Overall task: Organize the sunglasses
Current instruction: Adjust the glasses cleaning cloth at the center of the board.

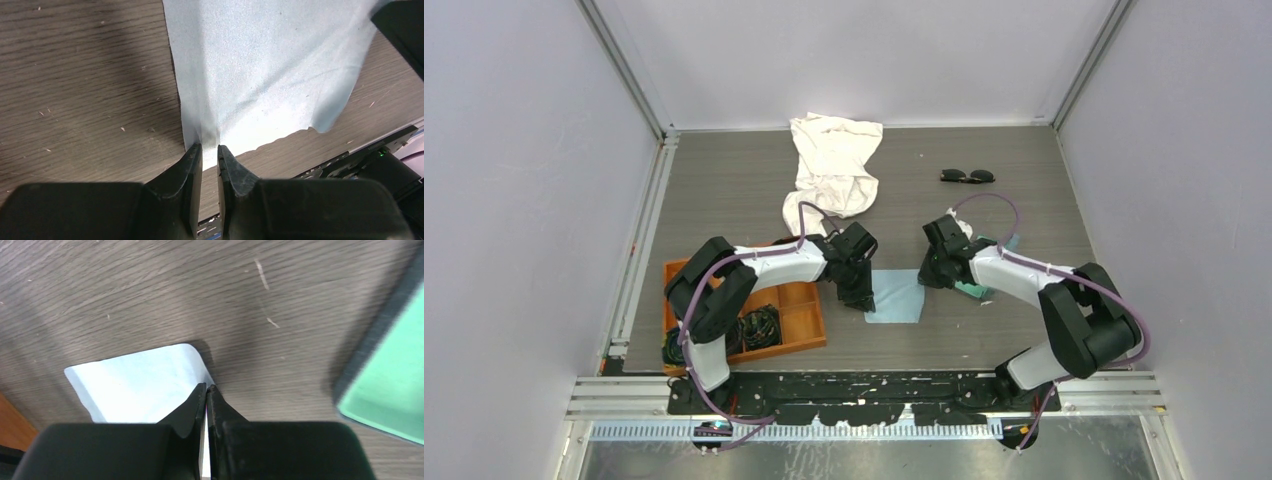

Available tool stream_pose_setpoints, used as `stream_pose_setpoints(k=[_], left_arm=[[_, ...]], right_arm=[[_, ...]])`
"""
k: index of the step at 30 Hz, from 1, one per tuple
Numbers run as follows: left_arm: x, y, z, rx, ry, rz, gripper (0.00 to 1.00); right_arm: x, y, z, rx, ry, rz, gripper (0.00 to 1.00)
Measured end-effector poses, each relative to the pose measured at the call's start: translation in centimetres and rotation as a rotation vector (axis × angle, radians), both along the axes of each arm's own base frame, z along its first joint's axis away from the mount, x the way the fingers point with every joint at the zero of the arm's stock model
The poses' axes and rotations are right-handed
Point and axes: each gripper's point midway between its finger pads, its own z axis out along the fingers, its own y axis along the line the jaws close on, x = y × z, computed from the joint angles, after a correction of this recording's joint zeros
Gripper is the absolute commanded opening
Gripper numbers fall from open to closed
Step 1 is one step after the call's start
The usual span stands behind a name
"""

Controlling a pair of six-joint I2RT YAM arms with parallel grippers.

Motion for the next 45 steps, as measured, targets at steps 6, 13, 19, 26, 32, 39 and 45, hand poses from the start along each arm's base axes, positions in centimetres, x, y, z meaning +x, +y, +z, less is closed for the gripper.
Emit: stream_pose_setpoints(k=[6,13,19,26,32,39,45], left_arm=[[0.0,0.0,0.0,-0.003,0.007,-0.005,0.19],[0.0,0.0,0.1,0.001,0.004,-0.017,0.20],[0.5,0.5,1.3,0.058,-0.018,-0.043,0.22],[5.6,0.6,4.6,0.012,-0.108,-0.025,0.22],[8.0,2.9,1.9,0.064,-0.070,0.008,0.27],[8.2,3.0,0.8,0.114,-0.083,-0.043,0.36],[8.8,3.0,0.9,0.127,-0.118,-0.064,0.37]], right_arm=[[-0.2,-1.4,1.8,-0.052,-0.024,0.004,0.10],[0.1,-0.6,3.5,0.003,-0.064,0.003,0.10],[-0.4,-1.1,3.3,-0.025,-0.056,0.016,0.18],[-0.2,-2.0,4.4,-0.090,-0.061,0.078,0.47],[0.9,-2.3,5.8,-0.123,-0.099,0.098,0.71],[1.1,-2.7,5.1,-0.149,-0.077,0.103,0.71],[1.1,-2.7,5.0,-0.153,-0.076,0.110,0.70]])
